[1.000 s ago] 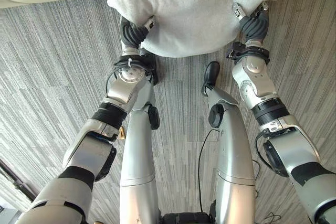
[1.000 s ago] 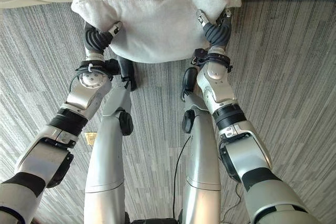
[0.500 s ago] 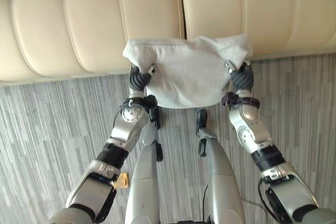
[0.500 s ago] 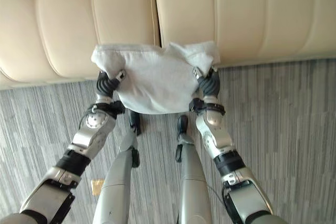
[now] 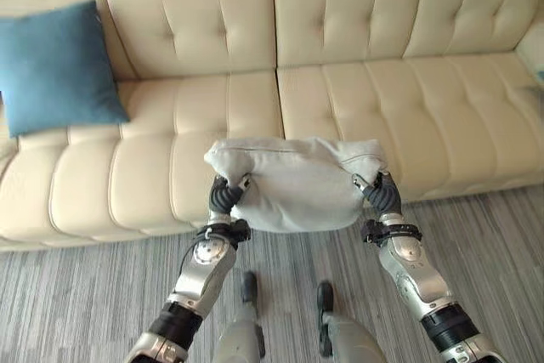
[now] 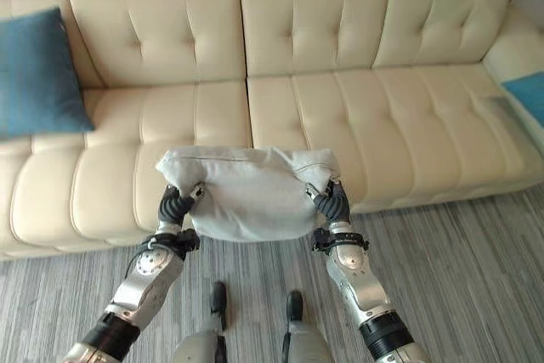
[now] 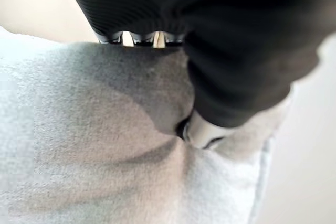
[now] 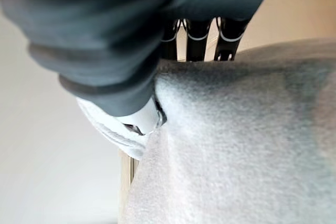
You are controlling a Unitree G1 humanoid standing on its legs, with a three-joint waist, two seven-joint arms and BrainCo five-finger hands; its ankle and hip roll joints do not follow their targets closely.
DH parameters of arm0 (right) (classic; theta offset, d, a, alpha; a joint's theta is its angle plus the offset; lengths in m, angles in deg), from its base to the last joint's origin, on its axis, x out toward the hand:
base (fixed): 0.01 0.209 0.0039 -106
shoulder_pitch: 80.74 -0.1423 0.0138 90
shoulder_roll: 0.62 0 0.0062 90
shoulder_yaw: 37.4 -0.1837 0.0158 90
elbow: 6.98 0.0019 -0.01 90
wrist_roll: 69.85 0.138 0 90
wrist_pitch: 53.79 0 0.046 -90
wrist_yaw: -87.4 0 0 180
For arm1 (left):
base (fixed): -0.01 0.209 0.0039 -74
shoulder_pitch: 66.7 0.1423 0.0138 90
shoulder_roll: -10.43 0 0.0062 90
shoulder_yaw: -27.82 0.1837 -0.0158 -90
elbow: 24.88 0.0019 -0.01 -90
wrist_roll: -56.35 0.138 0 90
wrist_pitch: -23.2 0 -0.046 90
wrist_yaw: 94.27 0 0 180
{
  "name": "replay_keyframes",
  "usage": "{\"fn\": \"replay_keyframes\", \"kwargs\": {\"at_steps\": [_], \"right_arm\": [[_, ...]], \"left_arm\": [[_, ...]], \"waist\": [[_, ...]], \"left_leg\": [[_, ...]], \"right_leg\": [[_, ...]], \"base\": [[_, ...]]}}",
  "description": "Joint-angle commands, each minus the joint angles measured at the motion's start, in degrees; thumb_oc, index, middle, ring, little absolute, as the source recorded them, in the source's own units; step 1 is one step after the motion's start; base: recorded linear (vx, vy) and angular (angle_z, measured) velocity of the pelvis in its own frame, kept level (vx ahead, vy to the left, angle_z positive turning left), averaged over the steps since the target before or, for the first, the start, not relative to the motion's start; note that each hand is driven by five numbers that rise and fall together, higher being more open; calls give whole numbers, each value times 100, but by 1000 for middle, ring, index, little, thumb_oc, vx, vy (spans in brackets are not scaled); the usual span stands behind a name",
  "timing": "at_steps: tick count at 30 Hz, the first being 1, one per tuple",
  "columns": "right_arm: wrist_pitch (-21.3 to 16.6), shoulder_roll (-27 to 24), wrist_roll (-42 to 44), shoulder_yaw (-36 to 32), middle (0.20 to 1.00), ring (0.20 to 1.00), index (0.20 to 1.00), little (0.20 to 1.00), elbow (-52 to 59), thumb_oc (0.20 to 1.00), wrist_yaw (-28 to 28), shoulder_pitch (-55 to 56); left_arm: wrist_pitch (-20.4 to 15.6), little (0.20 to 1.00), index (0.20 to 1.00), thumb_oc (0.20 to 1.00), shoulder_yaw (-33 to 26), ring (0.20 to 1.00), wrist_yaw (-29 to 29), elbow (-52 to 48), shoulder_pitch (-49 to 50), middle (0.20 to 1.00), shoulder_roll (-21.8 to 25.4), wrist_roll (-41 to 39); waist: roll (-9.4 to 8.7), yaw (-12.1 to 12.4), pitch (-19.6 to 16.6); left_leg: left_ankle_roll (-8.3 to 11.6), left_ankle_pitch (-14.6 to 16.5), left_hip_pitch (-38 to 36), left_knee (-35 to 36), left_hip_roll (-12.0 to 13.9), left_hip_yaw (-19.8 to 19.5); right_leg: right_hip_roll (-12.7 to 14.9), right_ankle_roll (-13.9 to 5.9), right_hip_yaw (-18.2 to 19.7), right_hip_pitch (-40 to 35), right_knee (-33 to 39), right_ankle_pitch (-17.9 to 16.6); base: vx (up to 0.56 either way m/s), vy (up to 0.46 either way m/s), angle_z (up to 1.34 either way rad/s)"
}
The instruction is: Pick up all the scattered cushions and arrange them neatly on the sofa.
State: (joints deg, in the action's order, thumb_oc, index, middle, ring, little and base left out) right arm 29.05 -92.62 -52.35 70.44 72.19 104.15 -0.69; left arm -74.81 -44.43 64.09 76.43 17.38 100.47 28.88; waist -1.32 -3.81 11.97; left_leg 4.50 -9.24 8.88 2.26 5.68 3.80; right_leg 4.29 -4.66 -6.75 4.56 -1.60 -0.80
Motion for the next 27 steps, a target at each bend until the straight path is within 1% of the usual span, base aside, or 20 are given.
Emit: {"fn": "replay_keyframes", "kwargs": {"at_steps": [1,2,3,4,5,6,7,8,9,10,12,15,17,18,19,21,22,24,26,27], "right_arm": [[-197,-1,-295,93,200,200,200,200,440,200,-99,-373],[-175,6,-282,97,200,200,200,200,428,200,-79,-383],[-141,10,-273,90,200,200,200,200,415,200,-86,-400],[-140,11,-272,91,200,200,200,200,415,200,-86,-399],[-91,-11,-274,93,200,200,200,200,415,200,-74,-416],[-90,-11,-274,94,200,200,200,200,415,200,-74,-414],[-67,-30,-264,87,200,200,200,200,418,200,-60,-432],[-43,-15,-214,71,200,200,200,200,389,200,16,-499],[-43,-13,-213,70,200,200,200,200,387,200,17,-503],[-46,38,-214,46,200,200,200,200,440,200,36,-532],[-53,78,-284,35,200,200,200,200,501,200,24,-489],[-15,175,-373,-41,200,200,200,200,627,200,-29,-396],[-21,202,-379,-51,200,200,200,200,656,200,-66,-358],[9,280,-413,-74,200,200,200,200,686,200,-90,-283],[17,325,-434,-68,200,200,200,200,696,200,-114,-267],[17,393,-466,-72,200,200,200,200,670,200,-97,-274],[20,429,-479,-76,200,200,200,200,677,200,-93,-247],[26,440,-494,-85,200,200,200,200,665,200,-108,-237],[21,440,-481,-101,200,200,200,200,658,200,-113,-266],[20,439,-481,-99,200,200,200,200,658,200,-113,-265]], "left_arm": [[-348,200,200,200,-63,200,171,-320,-547,200,-89,280],[-347,200,200,200,-92,200,135,-350,-517,200,-111,276],[-318,200,200,200,-128,200,134,-367,-490,200,-130,280],[-315,200,200,200,-129,200,134,-371,-486,200,-129,281],[-268,200,200,200,-149,200,123,-389,-495,200,-139,280],[-266,200,200,200,-149,200,122,-391,-492,200,-138,281],[-238,200,200,200,-177,200,118,-396,-516,200,-130,288],[-217,200,200,200,-204,200,93,-396,-644,200,-127,306],[-217,200,200,200,-204,200,93,-395,-648,200,-126,306],[-244,200,200,200,-262,200,122,-477,-640,200,-103,311],[-229,200,200,200,-246,200,150,-543,-587,200,-99,331],[-135,200,200,200,-185,200,245,-648,-531,200,62,454],[-107,200,200,200,-186,200,280,-685,-520,200,105,473],[-54,200,200,200,-195,200,293,-702,-486,200,186,497],[-42,200,200,200,-203,200,299,-718,-464,200,220,509],[-33,200,200,200,-210,200,272,-701,-453,200,253,547],[-36,200,200,200,-223,200,266,-693,-448,200,257,554],[-65,200,200,200,-272,200,270,-702,-408,200,237,569],[-80,200,200,200,-312,200,312,-724,-376,200,229,588],[-79,200,200,200,-313,200,313,-725,-374,200,227,588]], "waist": [[-208,189,-98],[-234,247,-84],[-241,268,-118],[-246,262,-123],[-201,327,-226],[-213,328,-227],[-180,381,-258],[-151,473,-265],[-164,481,-267],[-143,527,-364],[-157,523,-410],[-399,561,-495],[-458,577,-492],[-522,563,-464],[-554,544,-406],[-525,506,-366],[-493,490,-345],[-414,463,-304],[-341,430,-272],[-336,423,-267]], "left_leg": [[209,799,53,-1688,125,-277],[179,825,184,-1711,24,-377],[127,930,297,-1552,-33,-376],[123,934,298,-1552,-41,-377],[91,752,497,-1063,-27,-245],[91,732,467,-1019,-39,-236],[107,542,603,-734,-36,-141],[143,322,975,-324,-73,146],[141,314,962,-303,-83,161],[102,242,947,-126,-73,224],[76,174,840,-69,-68,189],[-101,393,760,-405,-162,182],[-153,469,723,-460,-190,207],[-283,627,589,-481,-236,245],[-355,698,472,-477,-273,289],[-454,781,374,-443,-288,351],[-481,813,286,-410,-281,361],[-487,853,84,-294,-289,368],[-462,894,-71,-201,-291,373],[-459,896,-83,-195,-287,366]], "right_leg": [[19,57,-94,-242,-280,834],[49,53,-81,-300,-235,838],[64,42,-90,-348,-183,858],[72,37,-93,-351,-179,862],[19,10,-133,-533,-24,908],[31,7,-131,-547,-10,908],[-12,8,-138,-636,45,947],[-89,11,-158,-807,139,1041],[-75,8,-149,-805,141,1046],[-139,-26,-65,-908,151,1112],[-116,-57,-35,-999,165,1139],[131,-187,123,-998,-50,1204],[173,-229,179,-942,-224,1199],[245,-330,232,-736,-823,1105],[301,-405,272,-505,-1282,988],[344,-522,295,-165,-1809,603],[353,-513,287,11,-2015,521],[330,-427,214,302,-2016,587],[315,-364,75,475,-1614,674],[310,-362,65,457,-1601,674]], "base": [[92,-75,-10],[94,-22,-8],[67,1,-3],[202,54,13],[165,45,15],[243,72,35],[233,104,22],[233,105,29],[335,187,27],[307,161,28],[304,152,-33],[273,169,-53],[162,133,-21],[136,165,-10],[152,209,-13],[76,131,-25],[110,117,-16],[121,86,-8],[96,27,-7],[81,-10,-13]]}}
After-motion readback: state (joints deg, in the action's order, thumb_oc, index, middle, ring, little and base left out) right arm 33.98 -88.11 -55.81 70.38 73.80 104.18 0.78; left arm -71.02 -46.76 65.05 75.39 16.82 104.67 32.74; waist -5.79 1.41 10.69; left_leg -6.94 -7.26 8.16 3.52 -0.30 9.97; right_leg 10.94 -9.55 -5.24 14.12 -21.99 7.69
